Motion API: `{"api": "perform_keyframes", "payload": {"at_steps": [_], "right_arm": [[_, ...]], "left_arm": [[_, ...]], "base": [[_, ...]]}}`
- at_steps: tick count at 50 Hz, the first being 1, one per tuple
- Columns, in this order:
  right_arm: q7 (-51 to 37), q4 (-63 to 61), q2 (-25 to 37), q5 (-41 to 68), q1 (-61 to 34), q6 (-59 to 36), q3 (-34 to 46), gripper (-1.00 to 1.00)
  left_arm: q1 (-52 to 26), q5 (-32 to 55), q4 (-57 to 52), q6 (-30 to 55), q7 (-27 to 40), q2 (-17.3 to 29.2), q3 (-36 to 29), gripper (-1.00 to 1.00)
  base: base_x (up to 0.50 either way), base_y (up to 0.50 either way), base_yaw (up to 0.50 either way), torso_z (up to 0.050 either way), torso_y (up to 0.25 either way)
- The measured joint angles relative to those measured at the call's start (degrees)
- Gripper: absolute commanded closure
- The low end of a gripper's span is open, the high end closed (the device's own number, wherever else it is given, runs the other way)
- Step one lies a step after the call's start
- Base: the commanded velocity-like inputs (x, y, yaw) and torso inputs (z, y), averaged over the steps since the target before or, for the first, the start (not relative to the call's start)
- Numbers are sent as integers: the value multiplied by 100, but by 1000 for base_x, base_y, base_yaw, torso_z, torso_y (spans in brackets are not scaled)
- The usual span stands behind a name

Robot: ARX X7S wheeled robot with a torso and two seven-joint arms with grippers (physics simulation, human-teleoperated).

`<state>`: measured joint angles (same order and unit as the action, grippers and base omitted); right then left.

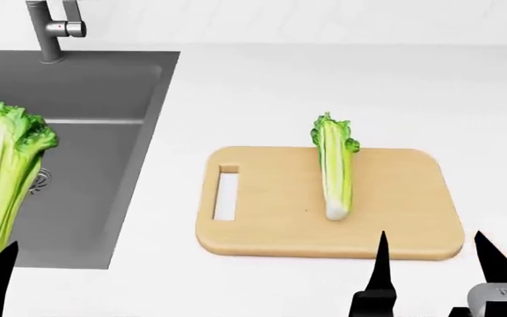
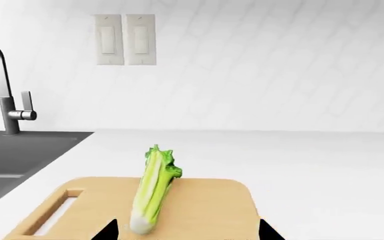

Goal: Place the celery and the celery on separate cutting boards.

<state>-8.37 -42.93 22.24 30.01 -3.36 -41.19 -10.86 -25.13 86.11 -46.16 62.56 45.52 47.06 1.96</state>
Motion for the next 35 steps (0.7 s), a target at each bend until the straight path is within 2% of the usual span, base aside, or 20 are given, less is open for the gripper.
{"api": "perform_keyframes", "payload": {"at_steps": [35], "right_arm": [[-74, -25, 56, 72, -10, 8, 20, -100]], "left_arm": [[121, 7, -61, -136, 50, 61, 17, 100]], "base": [[-4, -500, 0, 0, 1]]}}
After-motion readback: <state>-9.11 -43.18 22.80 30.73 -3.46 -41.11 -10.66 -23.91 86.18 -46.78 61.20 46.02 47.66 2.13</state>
